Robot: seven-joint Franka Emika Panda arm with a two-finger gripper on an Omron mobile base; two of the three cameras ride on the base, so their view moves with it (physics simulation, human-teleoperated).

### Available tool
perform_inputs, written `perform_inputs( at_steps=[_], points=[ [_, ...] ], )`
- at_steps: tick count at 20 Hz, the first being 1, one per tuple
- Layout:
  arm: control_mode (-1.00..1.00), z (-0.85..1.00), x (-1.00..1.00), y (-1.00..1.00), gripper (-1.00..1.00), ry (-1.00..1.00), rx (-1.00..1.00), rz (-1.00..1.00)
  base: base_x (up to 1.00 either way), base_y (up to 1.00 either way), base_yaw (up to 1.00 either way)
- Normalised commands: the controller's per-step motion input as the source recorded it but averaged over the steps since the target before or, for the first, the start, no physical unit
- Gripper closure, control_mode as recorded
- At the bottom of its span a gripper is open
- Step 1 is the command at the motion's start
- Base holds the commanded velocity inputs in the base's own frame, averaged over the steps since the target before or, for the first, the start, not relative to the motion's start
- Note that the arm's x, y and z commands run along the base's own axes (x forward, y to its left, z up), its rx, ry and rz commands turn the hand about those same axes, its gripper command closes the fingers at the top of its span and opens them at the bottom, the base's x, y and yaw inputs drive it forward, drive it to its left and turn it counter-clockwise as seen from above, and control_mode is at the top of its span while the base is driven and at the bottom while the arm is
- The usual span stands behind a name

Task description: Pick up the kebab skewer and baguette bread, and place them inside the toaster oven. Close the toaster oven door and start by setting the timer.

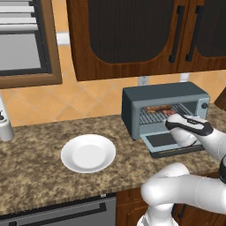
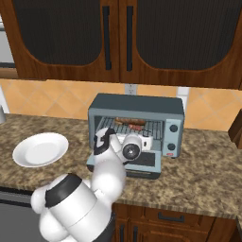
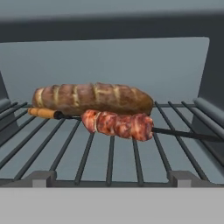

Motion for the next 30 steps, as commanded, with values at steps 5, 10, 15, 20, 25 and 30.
perform_inputs(
  at_steps=[5,10,15,20,25,30],
  points=[
    [-1.0,0.0,0.12,0.0,-1.0,0.0,0.0,0.0,0.0,0.0,0.0],
    [-1.0,0.0,0.04,0.0,-1.0,0.0,0.0,0.0,0.0,0.0,0.0],
    [-1.0,0.0,-0.2,-0.12,-1.0,0.0,0.0,0.0,0.0,0.0,0.0],
    [-1.0,0.01,-0.67,-0.45,-1.0,0.03,0.0,0.0,0.0,0.0,0.0],
    [-1.0,0.0,-0.74,-0.48,-1.0,0.09,0.0,0.0,0.0,0.0,0.0],
    [-1.0,0.0,-0.76,-0.51,-1.0,0.14,0.0,0.0,0.0,0.0,0.0]
  ],
)
